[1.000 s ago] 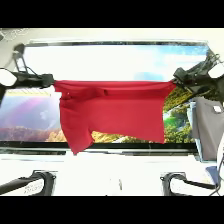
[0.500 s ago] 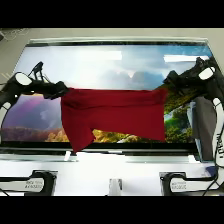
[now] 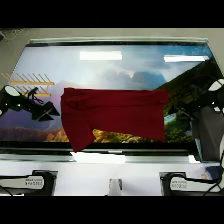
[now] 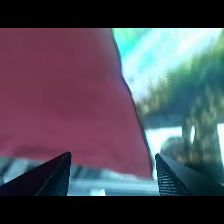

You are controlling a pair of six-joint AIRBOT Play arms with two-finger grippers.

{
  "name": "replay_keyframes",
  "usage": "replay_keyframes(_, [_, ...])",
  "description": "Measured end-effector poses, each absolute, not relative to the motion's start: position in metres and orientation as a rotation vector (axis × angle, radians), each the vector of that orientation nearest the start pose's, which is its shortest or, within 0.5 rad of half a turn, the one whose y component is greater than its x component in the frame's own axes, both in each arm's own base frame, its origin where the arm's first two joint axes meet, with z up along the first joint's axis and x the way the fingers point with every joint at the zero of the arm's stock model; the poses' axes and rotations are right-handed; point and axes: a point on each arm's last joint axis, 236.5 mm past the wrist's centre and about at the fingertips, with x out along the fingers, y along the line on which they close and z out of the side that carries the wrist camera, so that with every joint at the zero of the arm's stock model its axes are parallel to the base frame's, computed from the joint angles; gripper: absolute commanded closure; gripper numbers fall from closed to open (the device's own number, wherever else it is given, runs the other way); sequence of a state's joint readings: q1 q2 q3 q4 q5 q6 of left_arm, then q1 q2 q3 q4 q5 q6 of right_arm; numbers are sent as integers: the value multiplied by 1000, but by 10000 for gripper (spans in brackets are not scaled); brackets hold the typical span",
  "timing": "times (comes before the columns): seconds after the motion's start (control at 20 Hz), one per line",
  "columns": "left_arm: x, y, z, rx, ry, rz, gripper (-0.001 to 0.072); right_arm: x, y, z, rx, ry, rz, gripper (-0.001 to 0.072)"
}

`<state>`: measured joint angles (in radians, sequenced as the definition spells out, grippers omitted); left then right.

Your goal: Fold the shirts.

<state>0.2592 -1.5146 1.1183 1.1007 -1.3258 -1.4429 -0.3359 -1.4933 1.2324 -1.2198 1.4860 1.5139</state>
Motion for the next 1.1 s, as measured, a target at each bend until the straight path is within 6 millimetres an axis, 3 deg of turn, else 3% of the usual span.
replay_keyframes(0.15, [331, -23, -85, -585, 1617, -160, 178, 307, -24, -45, 576, 1700, 43, 146])
replay_keyframes(0.4, [336, -36, -96, -568, 1584, -174, 210, 288, -21, -58, 588, 1727, 19, 141])
replay_keyframes(0.45, [337, -39, -96, -569, 1577, -178, 210, 286, -21, -60, 592, 1732, 15, 85])
replay_keyframes(0.5, [340, -42, -96, -570, 1567, -180, 221, 282, -20, -63, 593, 1742, 12, 72])
replay_keyframes(0.6, [345, -45, -98, -565, 1545, -180, 424, 277, -19, -69, 598, 1751, 7, 73])
replay_keyframes(0.8, [353, -49, -98, -572, 1512, -175, 672, 269, -13, -83, 623, 1756, 0, 94])
replay_keyframes(1.1, [361, -54, -95, -604, 1483, -176, 673, 257, 3, -103, 704, 1762, -2, 110])
